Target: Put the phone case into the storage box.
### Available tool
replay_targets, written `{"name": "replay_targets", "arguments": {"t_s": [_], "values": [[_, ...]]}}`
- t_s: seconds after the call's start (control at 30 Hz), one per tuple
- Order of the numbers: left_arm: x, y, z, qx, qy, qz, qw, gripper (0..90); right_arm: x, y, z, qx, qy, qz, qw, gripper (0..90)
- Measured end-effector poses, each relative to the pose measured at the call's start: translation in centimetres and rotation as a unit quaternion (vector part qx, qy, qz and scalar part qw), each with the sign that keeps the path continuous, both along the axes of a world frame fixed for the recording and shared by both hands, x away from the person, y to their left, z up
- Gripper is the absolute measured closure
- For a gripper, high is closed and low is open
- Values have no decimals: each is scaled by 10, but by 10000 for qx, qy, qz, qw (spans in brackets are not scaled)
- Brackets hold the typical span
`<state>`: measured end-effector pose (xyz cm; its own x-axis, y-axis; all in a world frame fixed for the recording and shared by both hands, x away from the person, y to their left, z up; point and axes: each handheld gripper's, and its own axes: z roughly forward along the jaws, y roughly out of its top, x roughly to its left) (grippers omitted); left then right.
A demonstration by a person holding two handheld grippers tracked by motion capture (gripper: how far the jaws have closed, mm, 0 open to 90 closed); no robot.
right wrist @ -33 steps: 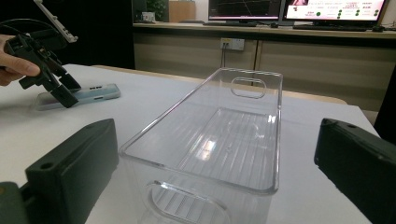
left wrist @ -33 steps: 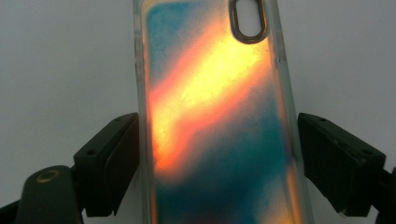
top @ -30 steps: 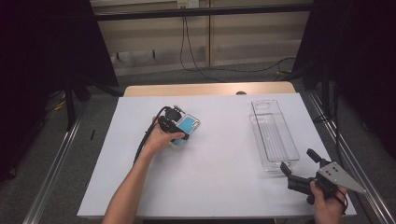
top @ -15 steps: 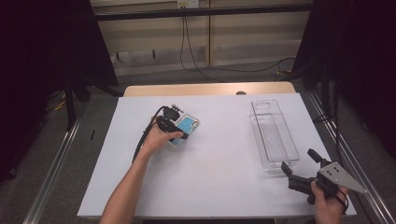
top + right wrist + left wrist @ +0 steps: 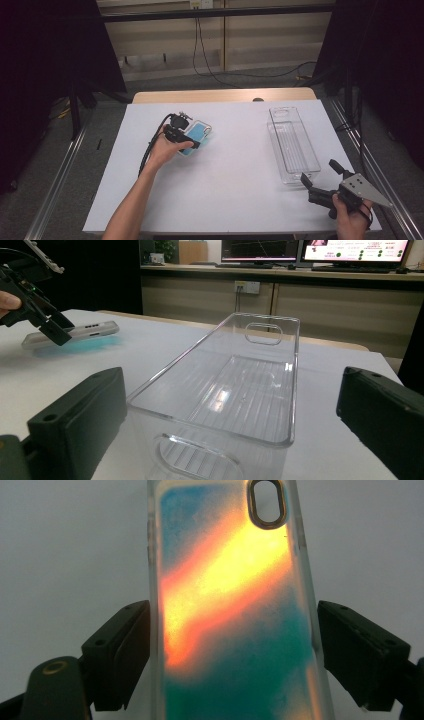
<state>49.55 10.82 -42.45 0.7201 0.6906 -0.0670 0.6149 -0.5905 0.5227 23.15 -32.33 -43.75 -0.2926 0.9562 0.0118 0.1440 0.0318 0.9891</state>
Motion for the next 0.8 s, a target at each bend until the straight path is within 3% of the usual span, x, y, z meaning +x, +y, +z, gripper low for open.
{"name": "replay_targets", "arguments": {"t_s": [0.2,0.8], "values": [[-8,1,7,-87,-196,110,9997,170,0,0,0,-2,0,2,10000,0],[-47,2,23,-279,-593,24,9978,170,-1,0,0,-11,-9,1,10000,0]]}}
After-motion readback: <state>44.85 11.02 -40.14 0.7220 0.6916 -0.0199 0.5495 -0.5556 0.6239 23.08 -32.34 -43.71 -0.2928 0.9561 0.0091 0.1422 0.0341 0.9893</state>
